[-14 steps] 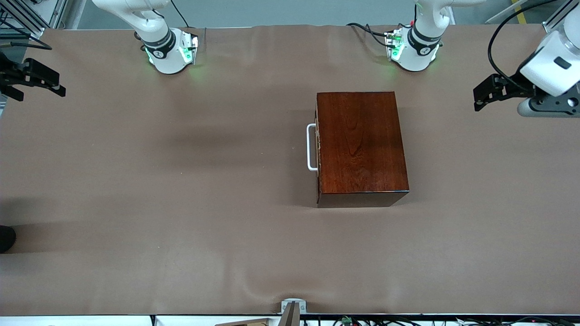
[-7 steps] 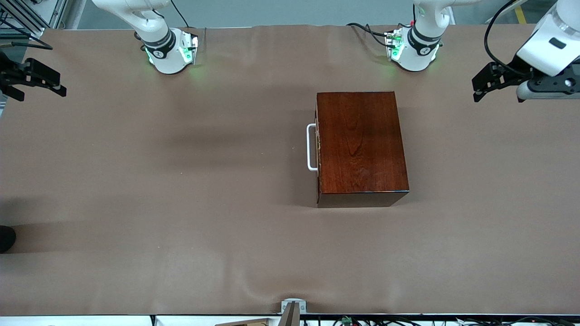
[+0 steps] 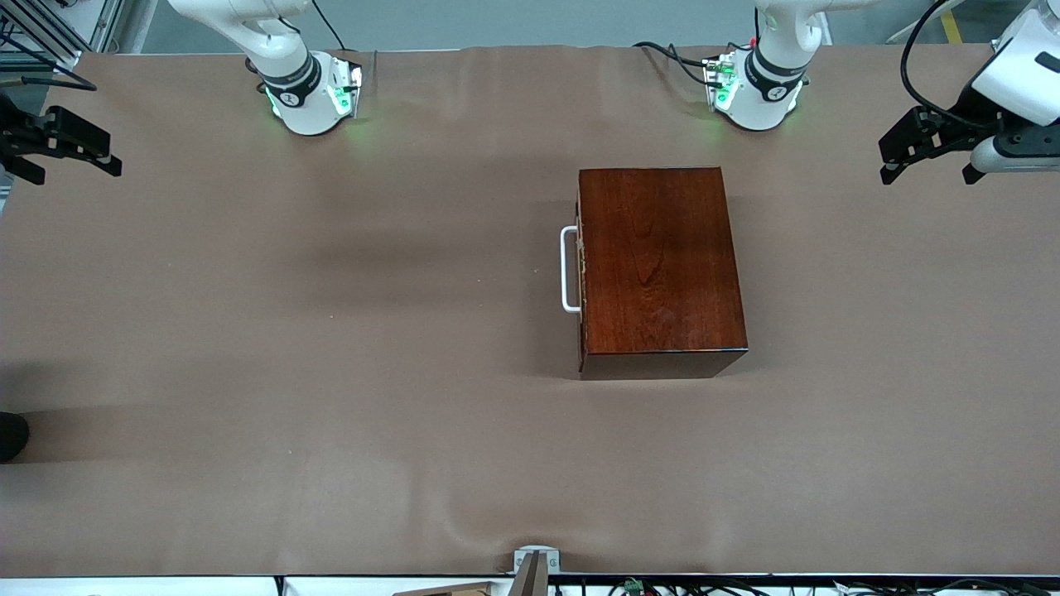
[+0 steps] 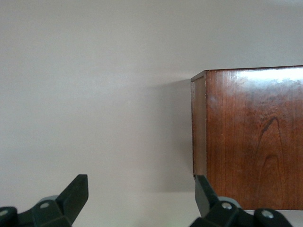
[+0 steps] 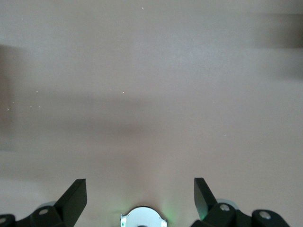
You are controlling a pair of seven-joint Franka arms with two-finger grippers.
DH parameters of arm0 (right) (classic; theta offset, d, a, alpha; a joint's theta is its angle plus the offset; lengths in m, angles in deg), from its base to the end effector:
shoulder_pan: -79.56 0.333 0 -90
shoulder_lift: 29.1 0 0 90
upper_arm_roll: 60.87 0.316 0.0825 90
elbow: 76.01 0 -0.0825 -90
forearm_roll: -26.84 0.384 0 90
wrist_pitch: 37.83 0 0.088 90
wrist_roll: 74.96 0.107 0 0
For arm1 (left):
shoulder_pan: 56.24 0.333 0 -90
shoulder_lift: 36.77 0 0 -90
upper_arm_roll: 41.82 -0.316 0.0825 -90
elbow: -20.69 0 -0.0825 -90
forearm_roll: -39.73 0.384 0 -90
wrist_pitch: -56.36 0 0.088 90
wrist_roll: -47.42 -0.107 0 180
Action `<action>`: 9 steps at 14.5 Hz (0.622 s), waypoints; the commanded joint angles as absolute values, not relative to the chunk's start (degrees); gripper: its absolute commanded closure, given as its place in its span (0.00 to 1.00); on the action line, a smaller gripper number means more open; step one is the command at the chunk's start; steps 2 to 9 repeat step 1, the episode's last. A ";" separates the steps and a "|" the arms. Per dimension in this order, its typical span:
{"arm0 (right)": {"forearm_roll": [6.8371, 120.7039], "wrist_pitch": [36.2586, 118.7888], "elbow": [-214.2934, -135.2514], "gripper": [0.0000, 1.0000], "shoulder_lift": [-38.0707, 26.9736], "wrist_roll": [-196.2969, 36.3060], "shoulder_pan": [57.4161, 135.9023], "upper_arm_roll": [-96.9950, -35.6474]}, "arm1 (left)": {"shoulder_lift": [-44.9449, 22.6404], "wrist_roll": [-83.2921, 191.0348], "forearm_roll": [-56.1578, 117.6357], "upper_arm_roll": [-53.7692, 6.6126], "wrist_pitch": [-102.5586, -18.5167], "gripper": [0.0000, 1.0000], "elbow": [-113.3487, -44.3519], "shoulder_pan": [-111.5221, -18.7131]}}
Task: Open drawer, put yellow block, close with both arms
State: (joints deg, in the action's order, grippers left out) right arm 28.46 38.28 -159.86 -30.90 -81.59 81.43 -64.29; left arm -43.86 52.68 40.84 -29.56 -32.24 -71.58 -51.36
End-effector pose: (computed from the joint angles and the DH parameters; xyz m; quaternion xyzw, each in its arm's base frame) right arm 0.5178 -0.0111 0.6707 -0.9974 -0.0470 0.0506 0.0185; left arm 0.5087 -0.0718 0.6682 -0.9992 0.0176 -0.0308 0.0195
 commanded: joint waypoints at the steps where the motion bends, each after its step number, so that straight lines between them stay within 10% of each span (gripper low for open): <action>1: 29.30 37.84 -160.21 0.00 -31.47 -81.82 81.32 -64.30 | -42.93 51.90 39.56 -29.16 -31.00 0.00 -69.93 -50.35; 9: 29.30 37.84 -160.21 0.00 -31.47 -81.82 81.32 -64.30 | -42.93 51.90 39.56 -29.16 -31.00 0.00 -69.93 -50.35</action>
